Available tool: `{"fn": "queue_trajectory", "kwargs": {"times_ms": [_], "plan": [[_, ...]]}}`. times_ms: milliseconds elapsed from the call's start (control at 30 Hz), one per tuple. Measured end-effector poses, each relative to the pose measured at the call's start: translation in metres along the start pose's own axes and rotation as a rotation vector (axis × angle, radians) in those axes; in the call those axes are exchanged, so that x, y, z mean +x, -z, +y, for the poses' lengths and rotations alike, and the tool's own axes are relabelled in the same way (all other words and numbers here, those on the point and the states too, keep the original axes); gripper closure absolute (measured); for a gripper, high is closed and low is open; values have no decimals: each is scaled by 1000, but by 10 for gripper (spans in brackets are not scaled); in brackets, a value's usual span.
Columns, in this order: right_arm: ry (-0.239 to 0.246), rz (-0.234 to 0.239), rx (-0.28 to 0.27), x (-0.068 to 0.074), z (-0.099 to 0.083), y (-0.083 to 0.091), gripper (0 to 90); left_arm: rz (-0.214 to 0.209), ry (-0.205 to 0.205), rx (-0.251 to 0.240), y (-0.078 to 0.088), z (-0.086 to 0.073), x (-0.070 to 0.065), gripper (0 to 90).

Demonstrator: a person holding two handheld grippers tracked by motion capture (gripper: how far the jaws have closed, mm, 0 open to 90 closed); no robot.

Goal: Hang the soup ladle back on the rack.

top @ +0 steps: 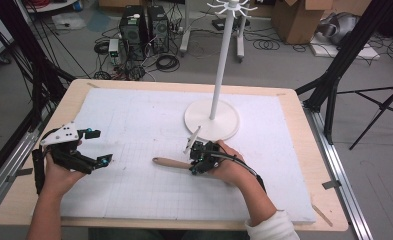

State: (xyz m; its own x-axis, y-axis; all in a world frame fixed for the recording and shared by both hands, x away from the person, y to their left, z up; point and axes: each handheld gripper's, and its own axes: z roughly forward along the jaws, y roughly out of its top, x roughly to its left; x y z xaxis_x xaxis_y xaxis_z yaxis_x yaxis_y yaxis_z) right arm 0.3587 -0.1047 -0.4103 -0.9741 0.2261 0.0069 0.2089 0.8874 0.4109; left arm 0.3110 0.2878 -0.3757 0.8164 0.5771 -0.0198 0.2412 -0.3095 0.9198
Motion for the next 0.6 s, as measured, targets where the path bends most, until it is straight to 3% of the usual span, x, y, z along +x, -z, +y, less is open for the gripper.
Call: {"fn": "queue_trajectory", "kwargs": {"times_ms": [200, 433, 600], "plan": [[-57, 3, -109, -5, -10, 24, 768, 3, 8, -2, 1, -1, 1, 17], [-101, -79, -273, 1, -31, 60, 768, 4, 5, -3, 1, -1, 1, 17], [-123, -128, -352, 1, -46, 83, 769, 1, 3, 5, 0, -1, 1, 17]]}}
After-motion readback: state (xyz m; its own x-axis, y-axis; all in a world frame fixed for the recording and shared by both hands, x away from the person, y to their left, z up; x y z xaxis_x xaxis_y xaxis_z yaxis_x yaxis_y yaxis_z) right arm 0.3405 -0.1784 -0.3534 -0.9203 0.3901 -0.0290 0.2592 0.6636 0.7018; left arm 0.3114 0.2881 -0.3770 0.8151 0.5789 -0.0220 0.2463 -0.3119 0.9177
